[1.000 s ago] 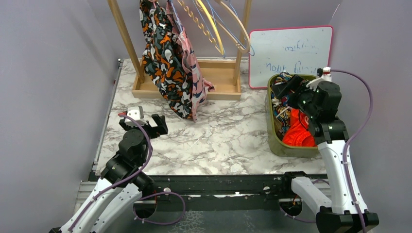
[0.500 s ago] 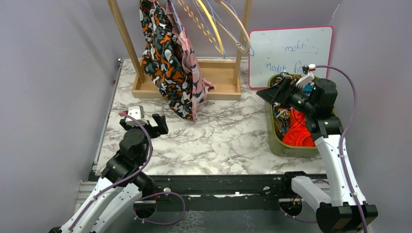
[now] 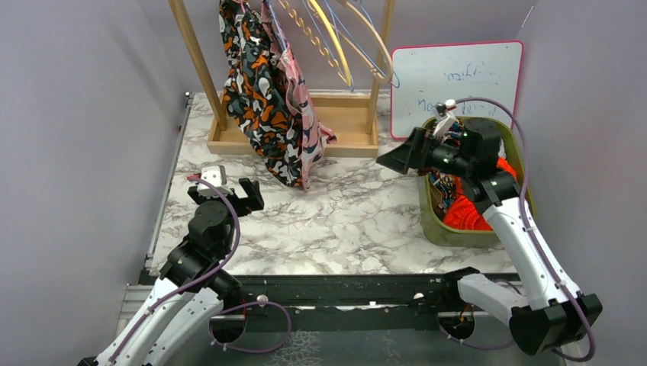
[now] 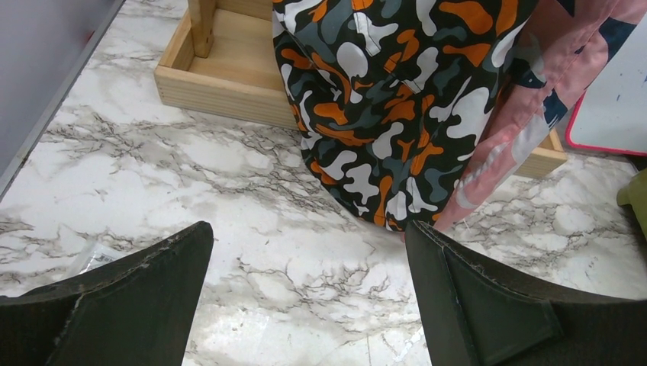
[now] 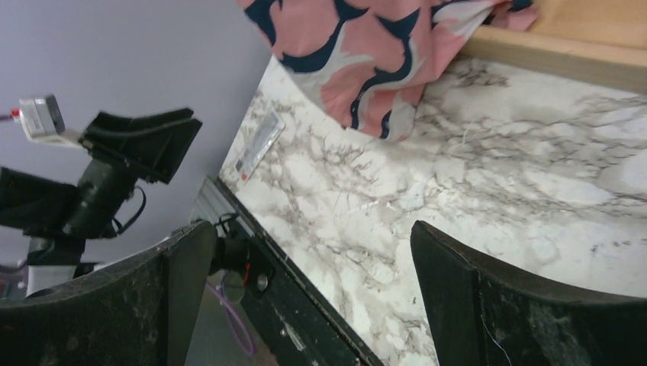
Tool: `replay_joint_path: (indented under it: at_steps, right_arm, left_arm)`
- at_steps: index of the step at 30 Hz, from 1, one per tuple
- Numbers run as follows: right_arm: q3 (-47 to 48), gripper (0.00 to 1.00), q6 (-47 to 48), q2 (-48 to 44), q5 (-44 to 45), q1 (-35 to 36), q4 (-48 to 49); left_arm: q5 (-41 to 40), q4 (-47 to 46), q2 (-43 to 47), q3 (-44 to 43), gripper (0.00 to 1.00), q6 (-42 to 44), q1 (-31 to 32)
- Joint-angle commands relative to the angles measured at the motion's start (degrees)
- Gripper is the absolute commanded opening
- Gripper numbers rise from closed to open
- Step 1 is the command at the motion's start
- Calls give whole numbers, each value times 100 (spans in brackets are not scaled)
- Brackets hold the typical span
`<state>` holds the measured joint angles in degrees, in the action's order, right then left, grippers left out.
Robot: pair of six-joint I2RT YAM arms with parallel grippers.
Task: Remove the shorts from the hanger
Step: Pick up the hanger from the clothes rod.
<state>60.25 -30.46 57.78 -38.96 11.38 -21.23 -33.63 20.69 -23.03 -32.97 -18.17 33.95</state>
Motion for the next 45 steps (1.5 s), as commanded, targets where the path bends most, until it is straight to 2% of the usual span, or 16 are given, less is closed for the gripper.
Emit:
replay_joint_path:
  at_steps: [1, 4, 7, 13, 20, 26, 29, 32, 34, 36, 38, 42, 45]
  right_arm:
    - [323, 100, 193, 230, 840, 829, -132]
    - [238, 100, 255, 269, 922, 1171, 140]
    - [200, 100, 169, 460, 553, 1364, 396]
    - [186, 100, 151, 902, 884, 2088, 579]
    - [314, 100, -150, 1458, 1781, 2850, 819]
    - [1102, 100, 27, 2338, 2652, 3331, -210]
    - [1181, 100, -250, 2271, 3515, 3336, -502]
    - [400, 100, -223, 1729, 3830, 3336, 208]
    - [-333, 100, -235, 1229, 3492, 3332, 1071]
    - [-1059, 100, -175, 770, 2742, 3336, 2144]
    - [-1347, 100, -244, 514, 2415, 3331, 2721]
    - [-793, 100, 227, 675, 1889, 3336, 2475]
    - [-107, 100, 531, 1016, 2004, 3357, 1926]
  left_arm:
    - [142, -124, 19, 44, 99, 20, -44]
    - [104, -118, 72, 51, 99, 24, -44]
    - [93, -118, 105, 62, 99, 18, -46]
    - [120, -123, 88, 45, 99, 24, -40]
    - [106, -120, 138, 53, 99, 24, -52]
    - [28, -121, 206, 63, 99, 38, -54]
    - [-3, -122, 196, 72, 99, 50, -54]
    - [11, -118, 161, 63, 99, 51, -57]
    - [33, -123, 152, 63, 99, 52, -69]
    - [40, -119, 136, 65, 99, 51, -73]
    - [48, -124, 133, 63, 99, 51, -68]
    - [71, -118, 134, 67, 99, 34, -77]
    - [101, -126, 100, 55, 99, 33, -76]
